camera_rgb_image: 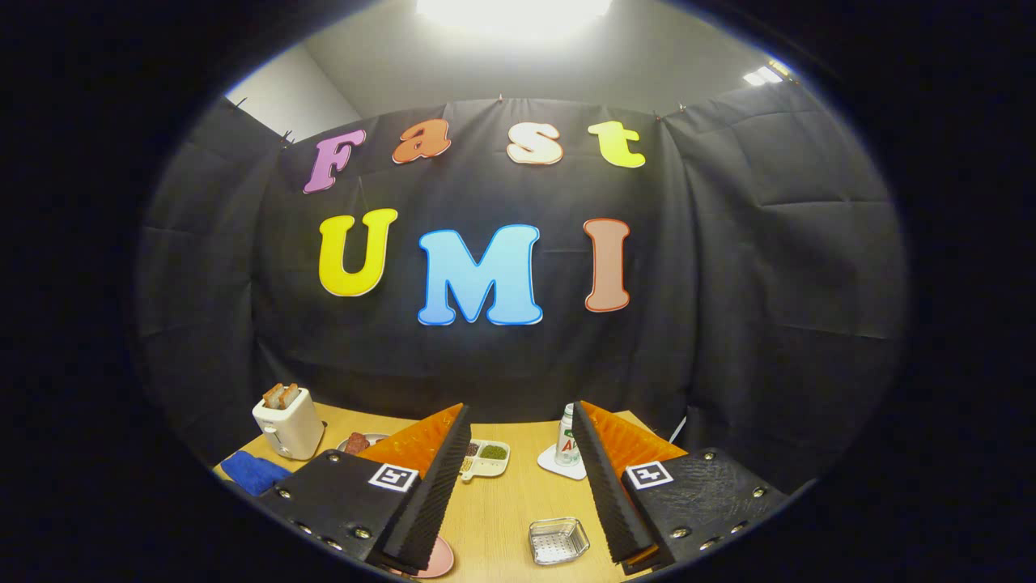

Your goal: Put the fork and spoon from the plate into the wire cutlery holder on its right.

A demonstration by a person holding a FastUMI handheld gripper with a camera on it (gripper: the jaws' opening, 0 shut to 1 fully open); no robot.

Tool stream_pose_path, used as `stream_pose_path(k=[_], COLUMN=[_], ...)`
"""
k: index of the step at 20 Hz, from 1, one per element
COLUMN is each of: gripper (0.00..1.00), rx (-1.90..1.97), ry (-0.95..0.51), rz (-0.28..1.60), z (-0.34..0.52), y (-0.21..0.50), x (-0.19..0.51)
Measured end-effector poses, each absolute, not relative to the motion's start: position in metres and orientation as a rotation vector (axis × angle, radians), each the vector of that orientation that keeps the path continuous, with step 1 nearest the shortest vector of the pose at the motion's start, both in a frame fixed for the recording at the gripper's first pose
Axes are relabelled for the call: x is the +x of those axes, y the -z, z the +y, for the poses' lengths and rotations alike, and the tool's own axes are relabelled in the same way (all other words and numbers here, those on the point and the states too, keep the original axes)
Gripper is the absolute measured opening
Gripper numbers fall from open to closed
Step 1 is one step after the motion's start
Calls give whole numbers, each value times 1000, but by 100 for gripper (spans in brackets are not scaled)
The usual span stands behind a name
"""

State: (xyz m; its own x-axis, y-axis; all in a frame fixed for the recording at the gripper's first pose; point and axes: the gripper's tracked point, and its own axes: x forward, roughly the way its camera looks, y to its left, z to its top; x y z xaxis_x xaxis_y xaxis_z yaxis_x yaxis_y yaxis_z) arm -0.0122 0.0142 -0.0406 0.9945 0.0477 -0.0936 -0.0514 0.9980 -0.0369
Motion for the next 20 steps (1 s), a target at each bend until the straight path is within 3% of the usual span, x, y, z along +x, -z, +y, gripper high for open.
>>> stream_pose_path(k=[20], gripper=[79], rx=[-145], ry=[-308], rz=[684], z=[123], y=[273], x=[-84])
